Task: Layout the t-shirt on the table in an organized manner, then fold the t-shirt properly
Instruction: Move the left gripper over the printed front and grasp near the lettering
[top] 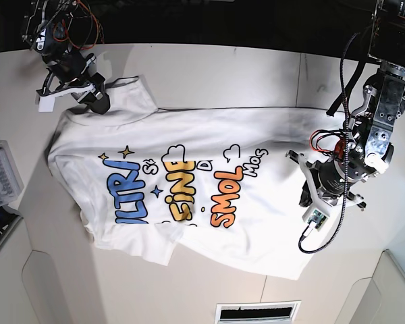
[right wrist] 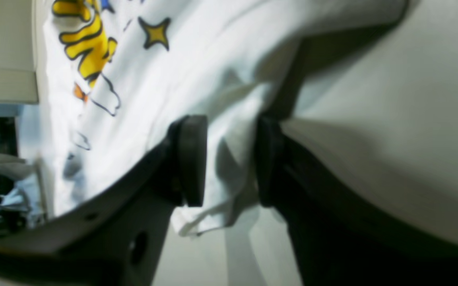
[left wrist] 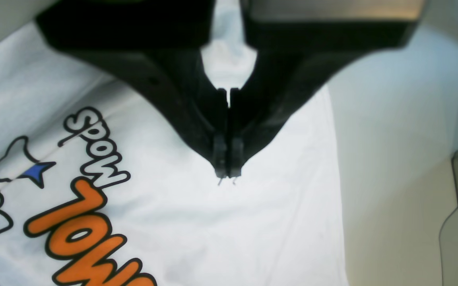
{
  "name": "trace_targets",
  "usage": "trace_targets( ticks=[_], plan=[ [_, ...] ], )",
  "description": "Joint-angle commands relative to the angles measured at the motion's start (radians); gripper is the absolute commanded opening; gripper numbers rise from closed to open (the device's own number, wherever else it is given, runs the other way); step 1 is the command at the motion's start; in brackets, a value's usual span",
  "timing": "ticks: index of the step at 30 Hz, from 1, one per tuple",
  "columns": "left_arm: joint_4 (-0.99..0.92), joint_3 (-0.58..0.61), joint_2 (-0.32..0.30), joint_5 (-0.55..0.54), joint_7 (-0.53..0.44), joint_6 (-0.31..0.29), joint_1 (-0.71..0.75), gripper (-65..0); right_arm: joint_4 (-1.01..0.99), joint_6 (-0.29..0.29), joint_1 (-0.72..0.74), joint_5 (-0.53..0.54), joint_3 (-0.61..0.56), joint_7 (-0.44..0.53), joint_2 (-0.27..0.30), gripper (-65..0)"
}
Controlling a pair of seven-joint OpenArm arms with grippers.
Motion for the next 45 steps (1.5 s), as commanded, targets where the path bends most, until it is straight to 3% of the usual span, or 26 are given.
trace_targets(
  ticks=[1,6,11,17,24,30,36,42,45],
  plan=[
    [0.014,-0.008,-0.011,-0.002,-0.018,0.001,-0.019,-65.0,-0.004,-0.001,0.002,-0.004,0.0,-0.003,0.005,-47.7],
    [0.015,-0.008,-0.011,-0.03,-0.019,-0.008,-0.019,-65.0,-0.01,-0.001,0.001,-0.004,0.011,-0.005,0.005,-65.0],
    [0.015,-0.008,0.038,-0.14,-0.042,-0.11,-0.02,-65.0,0.005,0.0,-0.03,0.02,0.032,-0.028,0.006,-65.0],
    [0.014,0.0,0.172,-0.233,-0.04,-0.187,-0.059,-65.0,0.08,0.016,-0.1,0.021,0.032,-0.031,0.005,-65.0],
    [-0.065,0.13,0.321,-0.246,-0.019,-0.191,-0.146,-65.0,0.192,0.015,-0.14,-0.013,0.032,-0.037,0.005,-65.0],
    [-0.308,0.29,0.449,-0.245,0.008,-0.208,-0.223,-65.0,0.261,0.015,-0.143,-0.034,0.032,-0.044,0.005,-65.0],
    [-0.551,0.37,0.562,-0.212,0.013,-0.213,-0.294,-65.0,0.267,0.015,-0.144,-0.035,0.032,-0.056,0.005,-65.0],
    [-0.721,0.376,0.603,-0.141,-0.007,-0.212,-0.324,-65.0,0.268,0.015,-0.158,-0.034,0.032,-0.078,0.005,-65.0],
    [-0.764,0.376,0.6,-0.103,-0.023,-0.175,-0.324,-65.0,0.27,0.015,-0.172,-0.028,0.032,-0.089,0.005,-65.0]
  ],
)
